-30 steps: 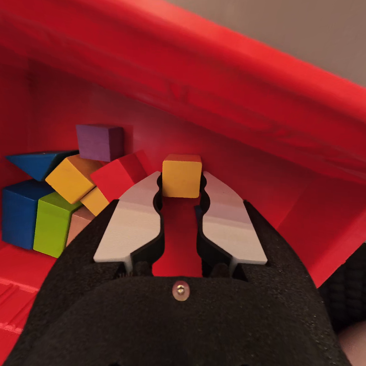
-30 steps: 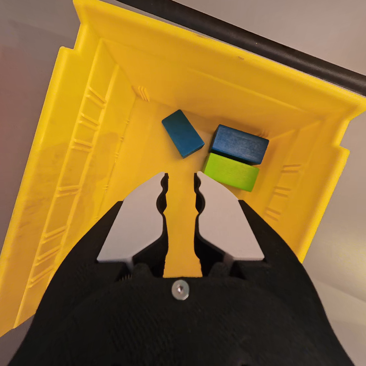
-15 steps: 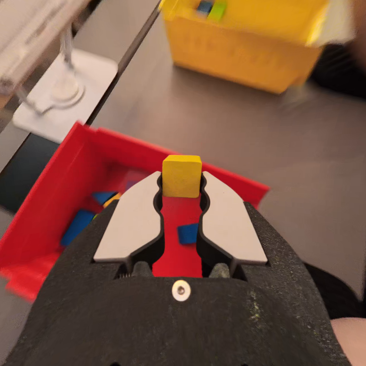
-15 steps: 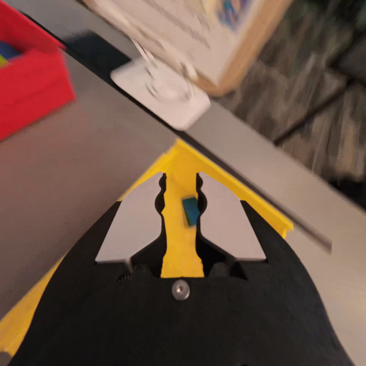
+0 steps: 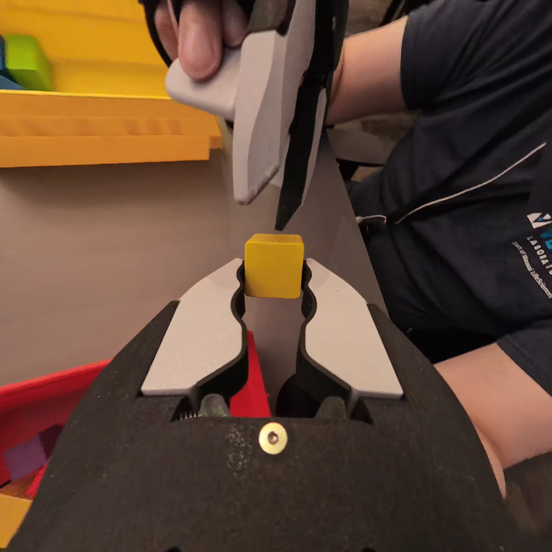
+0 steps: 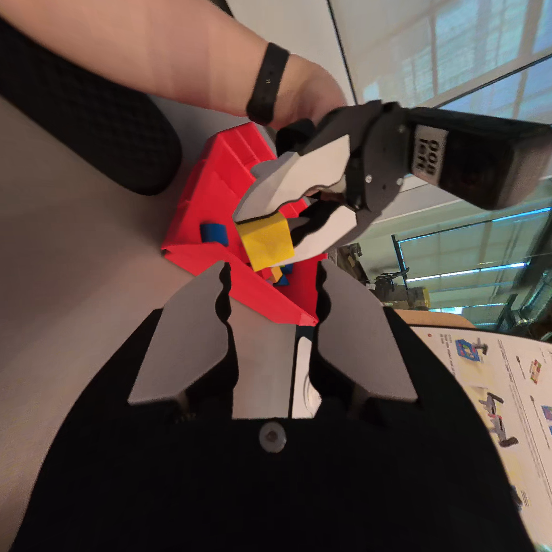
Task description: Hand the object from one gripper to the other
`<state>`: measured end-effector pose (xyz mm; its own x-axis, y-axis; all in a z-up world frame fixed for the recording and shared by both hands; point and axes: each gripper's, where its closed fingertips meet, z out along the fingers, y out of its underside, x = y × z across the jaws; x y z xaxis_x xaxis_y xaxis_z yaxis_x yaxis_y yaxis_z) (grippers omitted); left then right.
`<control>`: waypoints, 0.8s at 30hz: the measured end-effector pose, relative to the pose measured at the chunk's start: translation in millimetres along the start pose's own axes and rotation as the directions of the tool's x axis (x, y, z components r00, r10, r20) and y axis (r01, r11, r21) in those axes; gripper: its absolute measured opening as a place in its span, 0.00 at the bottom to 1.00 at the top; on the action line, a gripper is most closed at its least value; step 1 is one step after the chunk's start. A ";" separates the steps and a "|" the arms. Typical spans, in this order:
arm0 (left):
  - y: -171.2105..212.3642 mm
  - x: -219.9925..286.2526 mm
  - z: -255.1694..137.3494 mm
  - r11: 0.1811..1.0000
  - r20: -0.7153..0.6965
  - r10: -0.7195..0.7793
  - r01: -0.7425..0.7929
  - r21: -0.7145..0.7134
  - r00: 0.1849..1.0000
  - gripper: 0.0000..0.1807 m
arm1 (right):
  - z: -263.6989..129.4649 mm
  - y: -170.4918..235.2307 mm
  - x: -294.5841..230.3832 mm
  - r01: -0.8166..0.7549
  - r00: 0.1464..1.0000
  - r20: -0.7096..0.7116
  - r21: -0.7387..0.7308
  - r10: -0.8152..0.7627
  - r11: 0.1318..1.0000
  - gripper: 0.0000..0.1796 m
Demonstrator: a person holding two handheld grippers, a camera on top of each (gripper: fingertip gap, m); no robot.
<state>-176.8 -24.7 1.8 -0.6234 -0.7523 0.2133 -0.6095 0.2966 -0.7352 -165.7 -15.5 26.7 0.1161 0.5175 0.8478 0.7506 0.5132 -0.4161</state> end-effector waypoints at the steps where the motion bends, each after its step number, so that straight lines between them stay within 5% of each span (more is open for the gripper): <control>1: 2.0 1.6 3.2 1.000 -0.007 0.006 -0.006 -0.021 1.000 0.19 | 3.3 -1.2 -4.0 0.011 1.000 0.013 -0.009 -0.011 1.000 0.31; 12: 7.7 4.5 18.5 0.997 -0.069 0.012 -0.017 -0.080 0.998 0.19 | 17.3 -0.2 -25.4 0.110 0.991 0.087 -0.084 -0.103 0.990 0.20; 17: 11.3 4.4 13.4 0.994 -0.036 0.073 -0.075 -0.074 0.997 0.29 | 12.4 4.7 -24.3 0.065 0.992 0.113 -0.103 -0.053 0.992 0.19; 21: 4.5 3.1 -13.2 0.997 0.060 0.079 -0.080 0.017 0.995 0.30 | -30.0 37.3 1.6 -0.064 0.992 0.090 -0.252 0.090 0.966 0.19; 24: 1.5 4.6 -33.6 0.994 0.129 0.077 -0.087 0.072 0.989 0.30 | -87.7 94.8 36.3 -0.370 0.927 -0.075 -0.344 0.367 0.863 0.19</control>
<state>-197.1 -8.0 23.3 -0.5998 -0.7970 0.0708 -0.5162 0.3178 -0.7953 -33.3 -8.1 46.9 0.4321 0.6171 0.6576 0.8285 0.0164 -0.5598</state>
